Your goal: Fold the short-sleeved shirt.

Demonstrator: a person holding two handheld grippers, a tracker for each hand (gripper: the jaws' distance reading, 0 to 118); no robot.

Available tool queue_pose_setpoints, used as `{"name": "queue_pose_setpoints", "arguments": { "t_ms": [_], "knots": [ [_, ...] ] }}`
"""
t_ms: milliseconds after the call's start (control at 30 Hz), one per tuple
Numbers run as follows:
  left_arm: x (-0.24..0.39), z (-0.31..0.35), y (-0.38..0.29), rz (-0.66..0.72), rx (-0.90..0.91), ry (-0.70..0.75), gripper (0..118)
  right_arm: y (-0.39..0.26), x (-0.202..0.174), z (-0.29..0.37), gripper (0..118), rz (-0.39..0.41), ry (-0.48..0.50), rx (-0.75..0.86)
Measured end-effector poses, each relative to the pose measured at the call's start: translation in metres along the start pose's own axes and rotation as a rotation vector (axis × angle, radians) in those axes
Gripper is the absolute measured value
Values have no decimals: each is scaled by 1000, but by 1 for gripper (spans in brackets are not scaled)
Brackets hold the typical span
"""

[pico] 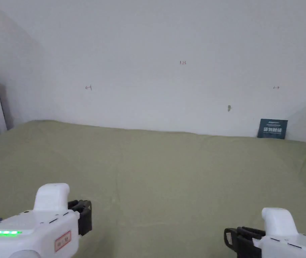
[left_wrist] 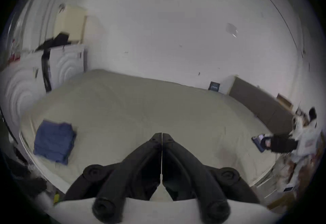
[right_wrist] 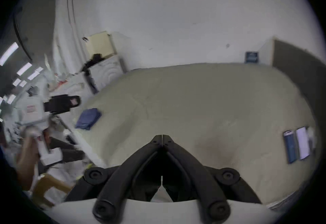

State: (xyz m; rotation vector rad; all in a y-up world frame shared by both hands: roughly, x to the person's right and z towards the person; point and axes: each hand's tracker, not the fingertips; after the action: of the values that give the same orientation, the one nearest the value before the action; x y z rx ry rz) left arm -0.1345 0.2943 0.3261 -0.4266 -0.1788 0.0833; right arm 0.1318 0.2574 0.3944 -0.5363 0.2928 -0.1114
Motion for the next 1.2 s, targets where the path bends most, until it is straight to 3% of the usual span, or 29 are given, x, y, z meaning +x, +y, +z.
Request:
{"name": "queue_pose_setpoints", "arguments": {
  "t_ms": [67,167,267,367,433,533,700,733,767,800,833,867,1200],
  "knots": [
    [21,-10,13,-32,55,59,1,16,-4,0,0,39,-134,36],
    [43,-12,35,-37,111,43,1,38,-6,2,0,78,-226,146],
    [62,-22,43,-131,173,99,1,58,-5,5,0,107,-300,291],
    [69,-30,45,-137,164,102,1,68,-2,1,0,125,-415,329],
    [65,-25,47,-82,166,60,1,68,3,0,0,98,-433,323],
    [69,-27,41,-104,169,81,1,63,10,2,0,42,-442,330],
    [69,-22,49,-95,180,89,5,59,11,4,2,51,-467,330],
    [67,-21,53,-81,195,96,27,59,11,6,11,51,-464,336],
    [66,-21,56,-68,196,95,59,59,11,8,32,51,-456,338],
    [62,-26,60,-40,198,116,94,60,11,7,67,56,-453,333],
    [58,-25,64,-4,209,122,118,59,11,6,111,59,-468,326],
    [55,-21,68,13,239,120,118,54,7,11,116,65,-474,374],
    [50,-26,59,-18,235,161,118,43,5,14,117,78,-504,422]
  ]
}}
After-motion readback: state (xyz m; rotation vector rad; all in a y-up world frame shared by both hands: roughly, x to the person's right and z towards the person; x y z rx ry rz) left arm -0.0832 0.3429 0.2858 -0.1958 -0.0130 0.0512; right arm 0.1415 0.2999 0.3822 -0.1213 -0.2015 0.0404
